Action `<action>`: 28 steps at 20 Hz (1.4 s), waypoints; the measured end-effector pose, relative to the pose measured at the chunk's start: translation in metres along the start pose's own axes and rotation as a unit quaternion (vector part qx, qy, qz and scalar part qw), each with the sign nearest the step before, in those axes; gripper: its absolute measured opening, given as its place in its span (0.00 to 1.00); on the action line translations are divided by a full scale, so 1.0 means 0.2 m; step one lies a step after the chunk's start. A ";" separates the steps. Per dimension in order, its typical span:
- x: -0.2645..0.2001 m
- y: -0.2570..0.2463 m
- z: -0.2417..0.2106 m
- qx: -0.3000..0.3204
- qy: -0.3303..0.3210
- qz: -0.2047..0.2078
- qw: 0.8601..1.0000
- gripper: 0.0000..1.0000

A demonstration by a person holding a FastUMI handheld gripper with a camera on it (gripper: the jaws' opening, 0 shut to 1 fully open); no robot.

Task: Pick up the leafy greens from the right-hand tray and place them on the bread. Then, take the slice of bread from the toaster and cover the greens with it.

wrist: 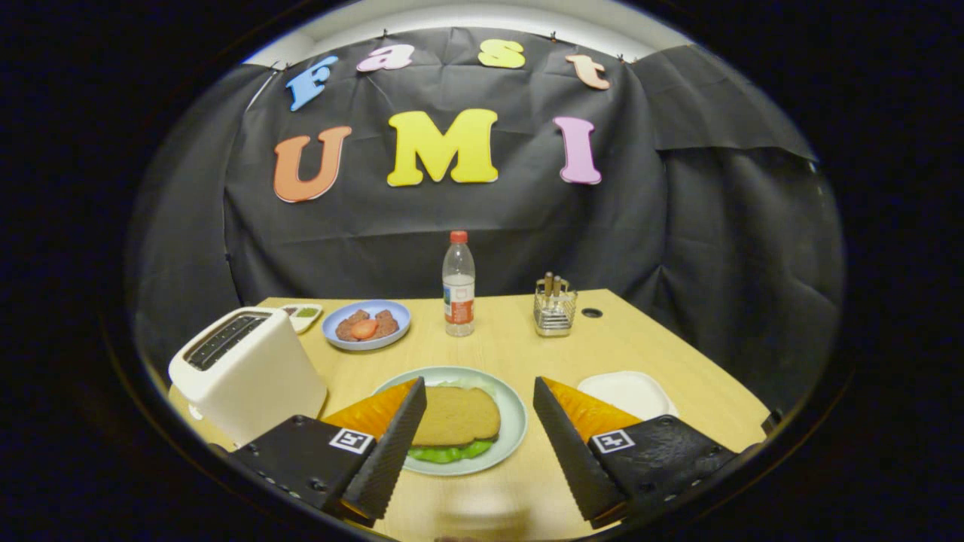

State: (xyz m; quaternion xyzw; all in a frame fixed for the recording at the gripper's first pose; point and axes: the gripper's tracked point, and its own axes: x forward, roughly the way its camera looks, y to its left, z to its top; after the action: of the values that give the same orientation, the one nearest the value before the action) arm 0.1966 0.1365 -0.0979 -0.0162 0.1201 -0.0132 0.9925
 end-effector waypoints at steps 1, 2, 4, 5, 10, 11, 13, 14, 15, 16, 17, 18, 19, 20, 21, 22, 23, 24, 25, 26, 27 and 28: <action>-0.06 -0.01 0.04 0.007 -0.011 0.000 1.000 0.92; -0.12 -0.01 0.08 0.013 -0.021 0.000 1.000 0.94; -0.23 0.00 0.13 0.023 -0.035 0.006 0.999 0.94; -0.29 0.02 0.16 0.026 -0.040 0.013 0.999 0.94; -0.51 0.09 0.22 -0.011 -0.067 0.026 0.997 0.96; -0.55 0.09 0.23 -0.017 -0.073 0.025 0.997 0.96; -0.61 0.10 0.23 -0.023 -0.080 0.026 0.996 0.96; -0.64 0.10 0.23 -0.025 -0.083 0.025 0.996 0.96; -0.66 0.08 0.22 -0.026 -0.086 0.022 0.996 0.96; -0.65 0.08 0.22 -0.026 -0.089 0.022 0.995 0.96; -0.66 0.09 0.23 -0.025 -0.089 0.026 0.995 0.96; -0.67 0.08 0.23 -0.025 -0.087 0.027 0.995 0.96; -0.70 0.07 0.22 -0.024 -0.088 0.029 0.995 0.95; -0.72 0.07 0.21 -0.026 -0.090 0.033 0.995 0.96; -0.74 0.06 0.22 -0.029 -0.093 0.032 0.995 0.96; -0.76 0.03 0.21 -0.031 -0.094 0.024 0.995 0.96; -0.78 0.02 0.20 -0.034 -0.096 0.024 0.995 0.95; -0.80 0.02 0.19 -0.037 -0.096 0.029 0.994 0.96; -0.82 0.02 0.19 -0.037 -0.096 0.029 0.994 0.96; -0.84 0.00 0.19 -0.035 -0.099 0.028 0.994 0.96; -0.87 0.00 0.20 -0.034 -0.102 0.030 0.994 0.96; -0.89 0.00 0.20 -0.033 -0.106 0.033 0.993 0.95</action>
State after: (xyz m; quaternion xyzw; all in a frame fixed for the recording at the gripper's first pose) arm 0.0325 0.1434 -0.0168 -0.0462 0.0150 0.0252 0.9985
